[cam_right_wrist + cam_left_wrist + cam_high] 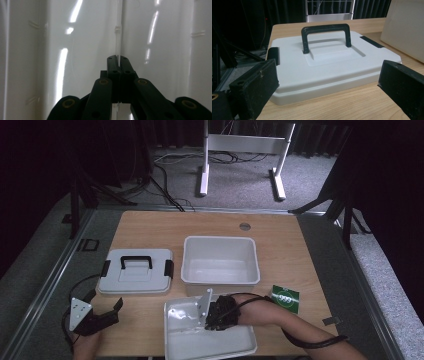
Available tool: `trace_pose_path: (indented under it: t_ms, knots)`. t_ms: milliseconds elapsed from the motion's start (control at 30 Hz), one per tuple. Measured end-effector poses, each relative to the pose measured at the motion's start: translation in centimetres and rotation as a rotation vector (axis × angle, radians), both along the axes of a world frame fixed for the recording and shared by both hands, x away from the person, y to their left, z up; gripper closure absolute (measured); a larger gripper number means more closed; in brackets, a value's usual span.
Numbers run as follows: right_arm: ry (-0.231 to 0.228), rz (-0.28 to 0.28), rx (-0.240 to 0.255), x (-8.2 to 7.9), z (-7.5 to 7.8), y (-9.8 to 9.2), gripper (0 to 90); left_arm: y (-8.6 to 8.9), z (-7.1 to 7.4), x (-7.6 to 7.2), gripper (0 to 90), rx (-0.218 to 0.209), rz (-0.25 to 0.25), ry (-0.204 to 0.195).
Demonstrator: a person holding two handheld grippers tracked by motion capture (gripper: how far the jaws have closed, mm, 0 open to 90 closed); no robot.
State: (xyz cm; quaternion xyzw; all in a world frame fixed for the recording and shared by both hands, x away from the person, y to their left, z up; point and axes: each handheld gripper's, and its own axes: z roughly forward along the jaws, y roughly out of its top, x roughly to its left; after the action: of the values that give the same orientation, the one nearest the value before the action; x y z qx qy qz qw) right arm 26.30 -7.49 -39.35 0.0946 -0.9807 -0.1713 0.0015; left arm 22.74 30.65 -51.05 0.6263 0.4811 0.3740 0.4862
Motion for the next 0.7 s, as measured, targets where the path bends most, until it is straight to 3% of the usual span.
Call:
trace_pose_path:
  t_ms: [200,467,700]
  knots:
    - [0.05,-0.022,0.004,0.8,-2.8,0.9,89.0,0.0,0.0,0.0,2.3,-0.002,-0.001,-0.002]
    - [-0.003,-0.075,-0.027,2.4,-5.1,1.6,89.0,0.0,0.0,0.0,2.3,-0.003,-0.006,-0.003]
    - [0.0,-0.092,-0.03,3.0,-6.1,1.7,89.0,0.0,0.0,0.0,2.4,-0.006,-0.006,-0.001]
